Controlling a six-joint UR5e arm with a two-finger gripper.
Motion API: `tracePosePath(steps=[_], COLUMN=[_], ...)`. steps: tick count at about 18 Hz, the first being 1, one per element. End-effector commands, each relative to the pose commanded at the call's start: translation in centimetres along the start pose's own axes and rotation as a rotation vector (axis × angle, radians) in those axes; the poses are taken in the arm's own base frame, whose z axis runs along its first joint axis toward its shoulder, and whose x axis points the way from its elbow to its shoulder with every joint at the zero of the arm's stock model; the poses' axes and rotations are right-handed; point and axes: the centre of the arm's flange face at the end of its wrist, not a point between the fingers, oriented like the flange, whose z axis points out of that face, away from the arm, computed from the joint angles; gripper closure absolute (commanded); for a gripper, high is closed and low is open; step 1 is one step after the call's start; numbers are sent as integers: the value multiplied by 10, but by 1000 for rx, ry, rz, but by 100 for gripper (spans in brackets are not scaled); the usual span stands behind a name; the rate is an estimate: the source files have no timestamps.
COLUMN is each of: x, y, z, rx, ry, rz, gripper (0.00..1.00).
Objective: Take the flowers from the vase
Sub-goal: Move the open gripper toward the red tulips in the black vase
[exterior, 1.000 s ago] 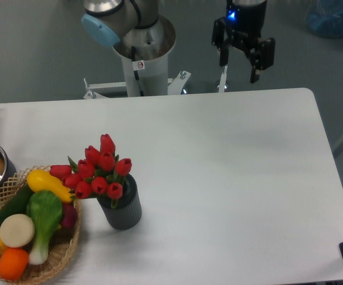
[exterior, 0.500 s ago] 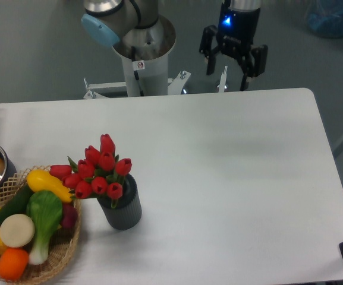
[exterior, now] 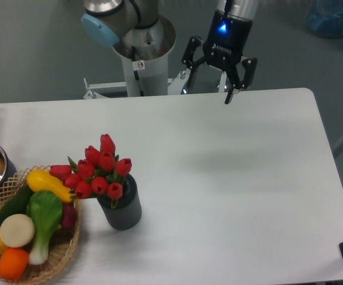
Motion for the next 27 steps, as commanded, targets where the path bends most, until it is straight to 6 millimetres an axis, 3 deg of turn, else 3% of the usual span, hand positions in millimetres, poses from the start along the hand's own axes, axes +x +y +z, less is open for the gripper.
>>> tracePosePath(steps=[4,12,22,27], x=[6,2,-3,-17], y=[1,-11,-23,-30], z=[20,38,76,111], rx=[128,319,323,333], ry=[-50,30,101,106], rz=[65,48,91,153], gripper=[0,0,0,0])
